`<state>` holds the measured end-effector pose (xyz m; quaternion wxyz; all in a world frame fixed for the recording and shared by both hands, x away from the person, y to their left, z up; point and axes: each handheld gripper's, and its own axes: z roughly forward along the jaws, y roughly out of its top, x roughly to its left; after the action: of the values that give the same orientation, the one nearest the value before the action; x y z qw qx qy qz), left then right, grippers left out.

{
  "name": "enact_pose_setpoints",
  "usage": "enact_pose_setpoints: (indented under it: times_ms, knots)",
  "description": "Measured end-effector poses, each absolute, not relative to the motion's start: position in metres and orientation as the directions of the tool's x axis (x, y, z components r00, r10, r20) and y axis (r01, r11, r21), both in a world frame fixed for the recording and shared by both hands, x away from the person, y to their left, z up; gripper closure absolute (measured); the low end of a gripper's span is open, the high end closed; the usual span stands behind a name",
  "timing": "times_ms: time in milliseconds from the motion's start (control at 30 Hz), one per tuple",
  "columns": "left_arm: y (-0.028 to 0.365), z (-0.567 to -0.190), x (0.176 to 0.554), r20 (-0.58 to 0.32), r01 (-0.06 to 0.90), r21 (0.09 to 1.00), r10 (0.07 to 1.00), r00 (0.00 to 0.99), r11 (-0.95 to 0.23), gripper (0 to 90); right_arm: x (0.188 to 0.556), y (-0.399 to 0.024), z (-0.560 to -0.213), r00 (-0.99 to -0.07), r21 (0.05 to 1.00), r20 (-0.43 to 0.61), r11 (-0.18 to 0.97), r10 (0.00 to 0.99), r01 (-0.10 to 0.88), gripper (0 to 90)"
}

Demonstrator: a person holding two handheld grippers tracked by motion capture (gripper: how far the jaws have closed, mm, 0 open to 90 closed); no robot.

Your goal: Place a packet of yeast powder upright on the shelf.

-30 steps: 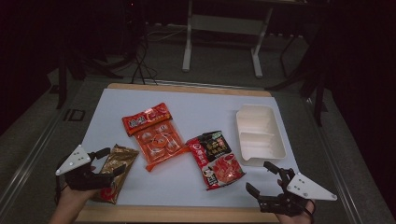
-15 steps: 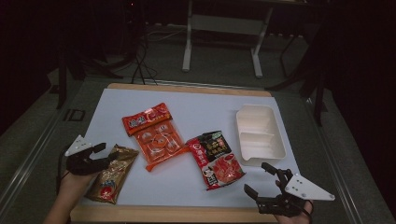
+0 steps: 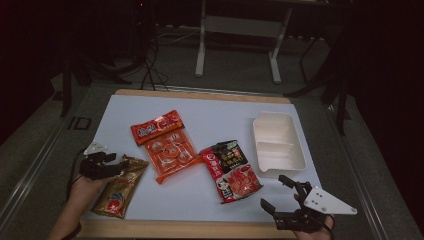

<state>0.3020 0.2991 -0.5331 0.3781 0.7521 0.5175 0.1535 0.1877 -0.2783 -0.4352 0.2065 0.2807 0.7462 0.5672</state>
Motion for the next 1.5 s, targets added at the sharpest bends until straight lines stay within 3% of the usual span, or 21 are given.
enact_pose_setpoints:
  times_ms: [400,467,667,767,800,833,933,1500]
  knots:
    - [0.282,-0.536,0.306,-0.127,0.706,0.663,0.893,0.433,-0.248,36.9,0.189,-0.277,-0.436,-0.759,0.96,0.014,0.203,0.651,0.192,10.3]
    - [0.275,-0.535,0.308,-0.133,0.718,0.64,0.88,0.455,-0.274,46.7,0.189,-0.277,-0.437,-0.76,0.959,0.018,0.203,0.65,0.197,10.3]
    - [0.268,-0.528,0.317,-0.124,0.762,0.568,0.883,0.453,-0.311,48.7,0.189,-0.277,-0.437,-0.762,0.959,0.018,0.206,0.647,0.197,10.6]
    - [0.266,-0.526,0.319,-0.103,0.765,0.556,0.887,0.45,-0.324,63.5,0.189,-0.277,-0.437,-0.763,0.958,0.016,0.208,0.646,0.196,10.6]
    - [0.267,-0.525,0.319,-0.088,0.764,0.56,0.894,0.44,-0.321,63.5,0.189,-0.277,-0.437,-0.763,0.958,0.016,0.208,0.646,0.196,10.6]
    - [0.266,-0.527,0.319,-0.054,0.761,0.551,0.895,0.442,-0.343,76.2,0.189,-0.277,-0.437,-0.763,0.958,0.015,0.209,0.647,0.196,10.6]
    - [0.264,-0.527,0.317,-0.03,0.745,0.559,0.889,0.458,-0.365,86.7,0.189,-0.277,-0.437,-0.763,0.958,0.015,0.209,0.646,0.196,10.6]
    - [0.28,-0.501,0.289,-0.049,0.687,0.663,0.899,0.435,-0.296,89.9,0.189,-0.278,-0.436,-0.76,0.96,0.017,0.203,0.649,0.195,10.6]
